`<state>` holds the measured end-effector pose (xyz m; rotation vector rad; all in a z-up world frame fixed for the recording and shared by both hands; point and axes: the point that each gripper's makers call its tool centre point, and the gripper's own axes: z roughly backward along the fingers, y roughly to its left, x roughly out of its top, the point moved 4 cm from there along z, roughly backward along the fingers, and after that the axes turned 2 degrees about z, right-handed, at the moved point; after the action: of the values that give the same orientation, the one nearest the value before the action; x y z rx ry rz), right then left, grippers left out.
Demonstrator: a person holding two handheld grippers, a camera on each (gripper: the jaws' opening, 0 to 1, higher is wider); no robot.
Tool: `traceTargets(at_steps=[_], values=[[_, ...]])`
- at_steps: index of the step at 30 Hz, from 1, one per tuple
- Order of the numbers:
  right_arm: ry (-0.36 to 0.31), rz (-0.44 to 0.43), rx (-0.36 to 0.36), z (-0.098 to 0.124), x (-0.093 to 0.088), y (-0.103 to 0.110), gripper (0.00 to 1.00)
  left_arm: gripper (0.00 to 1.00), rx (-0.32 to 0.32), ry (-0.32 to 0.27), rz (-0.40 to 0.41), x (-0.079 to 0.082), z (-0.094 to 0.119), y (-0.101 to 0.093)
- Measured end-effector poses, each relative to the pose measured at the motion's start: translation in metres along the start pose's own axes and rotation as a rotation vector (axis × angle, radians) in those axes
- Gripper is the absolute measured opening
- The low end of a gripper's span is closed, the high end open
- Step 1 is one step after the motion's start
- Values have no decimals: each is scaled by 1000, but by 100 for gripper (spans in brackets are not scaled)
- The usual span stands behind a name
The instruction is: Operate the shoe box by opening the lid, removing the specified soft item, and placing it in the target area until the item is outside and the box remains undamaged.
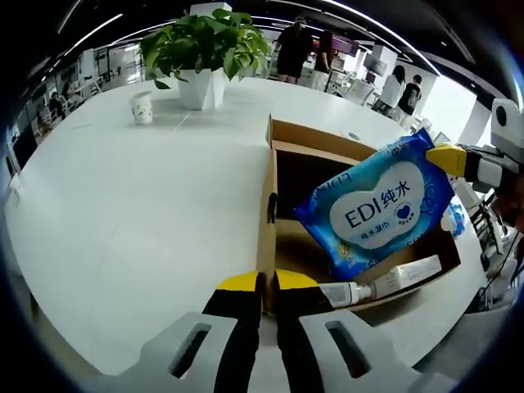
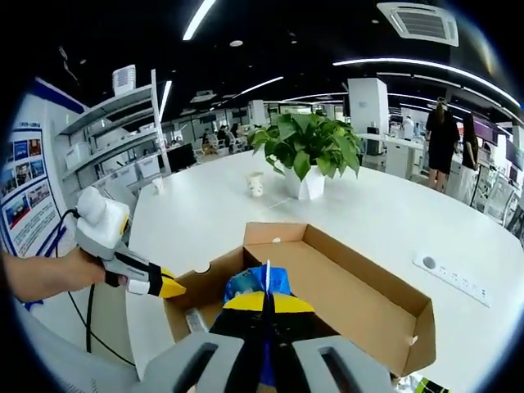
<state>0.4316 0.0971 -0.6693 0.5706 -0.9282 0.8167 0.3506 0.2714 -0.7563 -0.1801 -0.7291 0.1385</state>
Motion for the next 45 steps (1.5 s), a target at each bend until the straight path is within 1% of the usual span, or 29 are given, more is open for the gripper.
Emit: traceTargets(at_steps=[9,21,25,27,35,45], values=[[-26,10,7,5,11,7,0,2,2,-1,3,0,-1,3],[-63,9,10,18,26,7,0,2,3,-3,4,0,-1,3],[-72,8,8,22,31,5,0,2,4,-3,6,-1,2,-1],[-78,-4,8,26,34,3,0,2,8,-2,5,-2,4,0],[-104,2,6,42,50,1,0,2,11,-4,22,-4,8,0],[-132,-4,-16,63,63,-12,0,2,17,-7,40,-4,10,5]])
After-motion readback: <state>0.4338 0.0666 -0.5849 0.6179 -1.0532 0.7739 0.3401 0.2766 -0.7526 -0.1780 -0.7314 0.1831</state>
